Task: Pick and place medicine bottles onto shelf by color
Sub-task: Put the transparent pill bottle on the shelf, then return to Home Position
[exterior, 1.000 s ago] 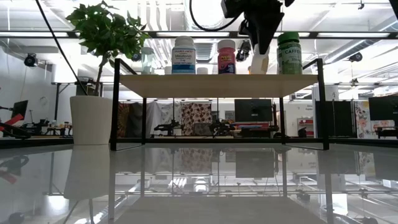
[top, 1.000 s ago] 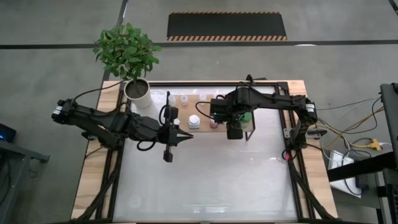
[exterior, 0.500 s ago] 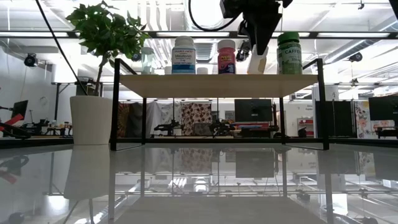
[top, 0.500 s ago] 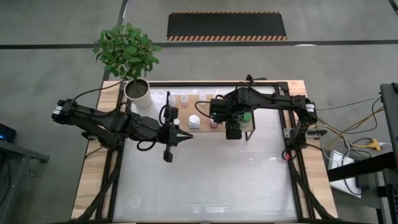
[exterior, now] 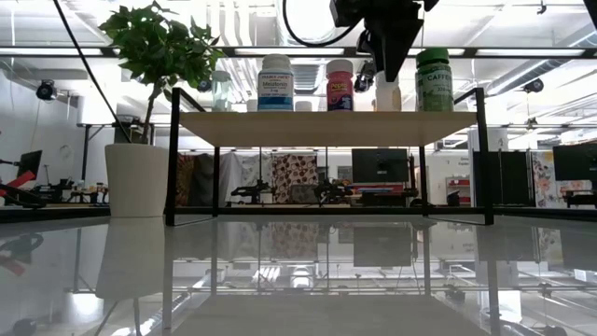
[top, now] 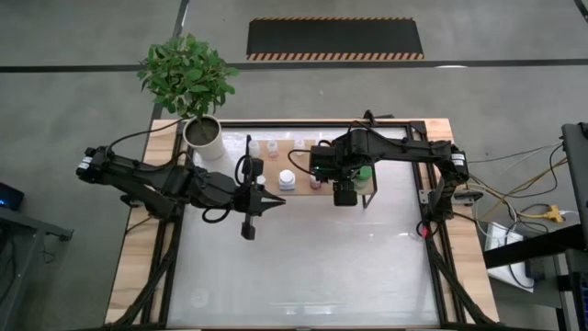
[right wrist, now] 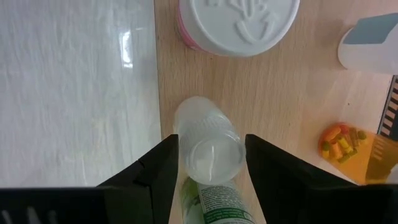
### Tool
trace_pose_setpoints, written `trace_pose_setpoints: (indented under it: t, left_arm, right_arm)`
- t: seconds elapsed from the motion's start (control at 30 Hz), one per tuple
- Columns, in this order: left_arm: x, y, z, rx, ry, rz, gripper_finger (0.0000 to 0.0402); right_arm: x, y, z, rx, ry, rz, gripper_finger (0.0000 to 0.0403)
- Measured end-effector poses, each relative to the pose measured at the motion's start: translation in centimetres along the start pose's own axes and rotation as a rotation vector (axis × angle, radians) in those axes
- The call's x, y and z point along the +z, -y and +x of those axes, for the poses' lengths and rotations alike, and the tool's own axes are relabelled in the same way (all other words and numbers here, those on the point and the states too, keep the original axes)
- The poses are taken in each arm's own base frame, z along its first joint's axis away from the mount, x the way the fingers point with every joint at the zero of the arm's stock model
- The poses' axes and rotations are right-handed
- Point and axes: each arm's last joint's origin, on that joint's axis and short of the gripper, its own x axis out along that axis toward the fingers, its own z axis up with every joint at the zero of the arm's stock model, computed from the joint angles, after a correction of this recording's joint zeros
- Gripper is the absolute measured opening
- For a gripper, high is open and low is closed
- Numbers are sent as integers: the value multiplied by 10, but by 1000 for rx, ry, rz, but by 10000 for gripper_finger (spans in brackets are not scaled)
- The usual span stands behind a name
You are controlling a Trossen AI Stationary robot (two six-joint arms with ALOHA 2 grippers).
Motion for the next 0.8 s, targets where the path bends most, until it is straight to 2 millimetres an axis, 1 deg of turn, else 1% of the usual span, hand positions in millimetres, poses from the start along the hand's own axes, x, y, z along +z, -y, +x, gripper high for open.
trace_pose_setpoints:
  t: [0.6, 0.7, 0.8]
  left_arm:
    - [0, 0, 0, 0, 0, 1, 0]
    - [0, 0, 0, 0, 0, 1, 0]
    - [0, 0, 0, 0, 0, -2, 0]
  right_arm:
    - [2, 0, 0, -9, 20, 30, 176]
    - [-1, 0, -5, -11, 35, 36, 176]
    - [-7, 0, -15, -12, 63, 57, 176]
